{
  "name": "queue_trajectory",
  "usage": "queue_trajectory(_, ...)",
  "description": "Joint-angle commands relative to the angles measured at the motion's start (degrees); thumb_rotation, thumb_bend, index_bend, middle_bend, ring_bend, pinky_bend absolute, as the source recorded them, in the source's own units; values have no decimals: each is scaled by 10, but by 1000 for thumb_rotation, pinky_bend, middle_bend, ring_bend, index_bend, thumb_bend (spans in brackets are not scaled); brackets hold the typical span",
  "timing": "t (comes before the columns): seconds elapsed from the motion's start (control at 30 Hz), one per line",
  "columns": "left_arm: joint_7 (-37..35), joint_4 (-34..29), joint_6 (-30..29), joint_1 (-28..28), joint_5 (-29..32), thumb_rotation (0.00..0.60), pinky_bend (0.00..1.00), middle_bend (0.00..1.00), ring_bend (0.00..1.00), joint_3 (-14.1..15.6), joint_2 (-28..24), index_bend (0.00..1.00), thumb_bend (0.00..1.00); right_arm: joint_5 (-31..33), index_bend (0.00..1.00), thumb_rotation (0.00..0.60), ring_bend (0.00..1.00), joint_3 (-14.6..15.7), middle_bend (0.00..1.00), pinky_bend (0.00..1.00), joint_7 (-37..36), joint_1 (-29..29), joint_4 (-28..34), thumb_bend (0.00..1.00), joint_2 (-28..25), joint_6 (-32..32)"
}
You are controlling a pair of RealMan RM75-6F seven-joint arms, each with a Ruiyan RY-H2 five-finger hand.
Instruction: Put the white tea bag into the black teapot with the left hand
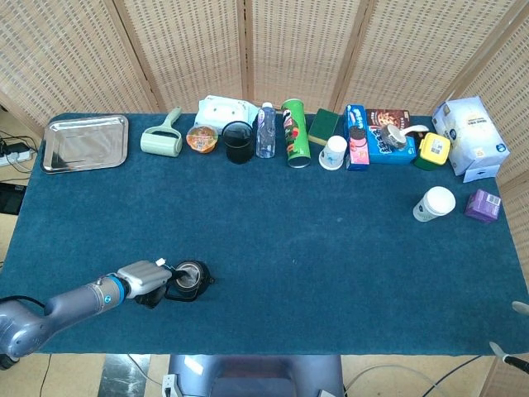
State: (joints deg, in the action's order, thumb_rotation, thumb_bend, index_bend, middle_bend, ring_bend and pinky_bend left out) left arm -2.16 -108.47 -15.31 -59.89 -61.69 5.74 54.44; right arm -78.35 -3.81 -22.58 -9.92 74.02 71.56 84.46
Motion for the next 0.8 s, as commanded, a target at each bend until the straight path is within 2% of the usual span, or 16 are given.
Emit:
queue_trajectory(0.03,4,2,-5,-5,7,600,976,1000,1000,5,4,45,1000,0,248,600,197,0,286,160,0,0,1,185,0,0)
queue_trajectory(0.53,11,26,-17,-29,46,600,976,1000,1000,21,30,45,1000,3,248,600,199,-2,287,161,6,-1,7,185,-3,-1)
queue_trajectory(0.8,11,3,-37,-20,35,600,976,1000,1000,21,15,44,1000,2,248,600,200,-2,288,161,7,2,8,185,-4,-4)
